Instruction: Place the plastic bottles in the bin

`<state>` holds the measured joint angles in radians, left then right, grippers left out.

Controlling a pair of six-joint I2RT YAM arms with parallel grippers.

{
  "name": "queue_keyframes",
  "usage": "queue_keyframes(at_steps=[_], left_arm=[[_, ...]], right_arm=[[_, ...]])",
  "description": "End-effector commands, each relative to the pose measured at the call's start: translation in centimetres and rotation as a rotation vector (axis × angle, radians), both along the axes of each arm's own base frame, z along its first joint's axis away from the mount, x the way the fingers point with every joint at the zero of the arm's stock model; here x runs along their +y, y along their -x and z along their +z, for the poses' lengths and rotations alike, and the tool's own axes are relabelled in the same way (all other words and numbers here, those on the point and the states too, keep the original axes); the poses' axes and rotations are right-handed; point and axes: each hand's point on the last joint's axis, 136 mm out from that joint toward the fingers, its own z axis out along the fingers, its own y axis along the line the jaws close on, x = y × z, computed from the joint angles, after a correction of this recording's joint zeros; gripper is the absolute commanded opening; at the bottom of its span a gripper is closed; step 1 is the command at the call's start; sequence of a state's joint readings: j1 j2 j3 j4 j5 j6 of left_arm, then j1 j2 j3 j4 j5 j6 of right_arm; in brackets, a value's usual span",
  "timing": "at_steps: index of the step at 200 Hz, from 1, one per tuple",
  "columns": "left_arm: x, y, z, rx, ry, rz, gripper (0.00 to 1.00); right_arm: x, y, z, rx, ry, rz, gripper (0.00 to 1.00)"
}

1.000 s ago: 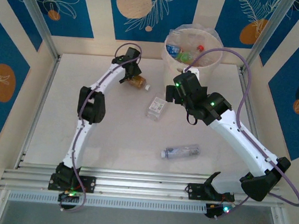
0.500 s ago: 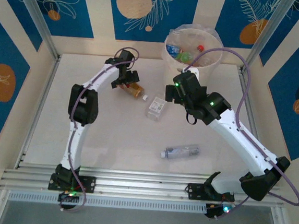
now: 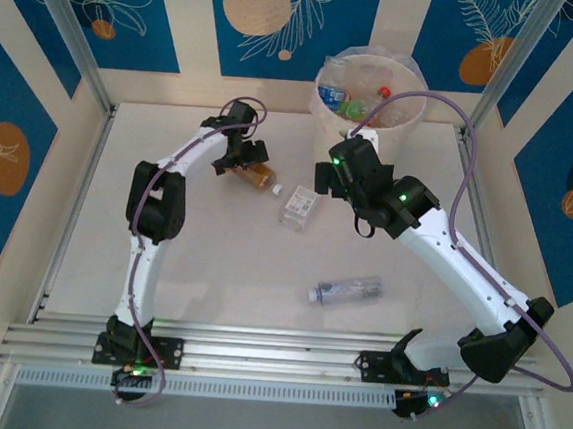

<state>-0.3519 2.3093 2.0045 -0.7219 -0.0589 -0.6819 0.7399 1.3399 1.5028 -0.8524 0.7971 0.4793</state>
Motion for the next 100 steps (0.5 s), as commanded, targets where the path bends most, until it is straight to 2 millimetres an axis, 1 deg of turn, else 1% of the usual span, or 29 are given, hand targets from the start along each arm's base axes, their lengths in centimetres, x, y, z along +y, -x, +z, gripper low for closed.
queue_keyframes(at_steps=[1, 25, 37, 59, 67, 100], left_arm=[[-0.7, 0.1, 1.0, -0.017, 0.03, 0.012, 1.0], [-0.3, 0.3, 0.5, -0.007, -0.001, 0.016, 0.98], [-0.1, 0.3, 0.3, -0.005, -0.016, 0.011, 0.93], [0.0, 0.4, 0.0, -0.001, -0.032, -0.006, 0.79], [0.0, 0.5, 0.0, 0.001, -0.035, -0.012, 0.76], [-0.1, 0.9, 0.7, 0.003, -0.06, -0.087, 0.75]], right_arm=[[0.0, -0.1, 0.5, -0.022, -0.019, -0.021, 0.99], [-0.1, 0.0, 0.6, -0.024, -0.019, -0.026, 0.99], [-0.1, 0.0, 0.6, -0.026, -0.021, -0.027, 0.99], [-0.1, -0.1, 0.5, -0.024, -0.02, -0.029, 0.99], [-0.2, 0.0, 0.5, -0.024, -0.019, -0.029, 0.99], [-0.3, 0.1, 0.6, -0.023, -0.021, -0.034, 0.99]])
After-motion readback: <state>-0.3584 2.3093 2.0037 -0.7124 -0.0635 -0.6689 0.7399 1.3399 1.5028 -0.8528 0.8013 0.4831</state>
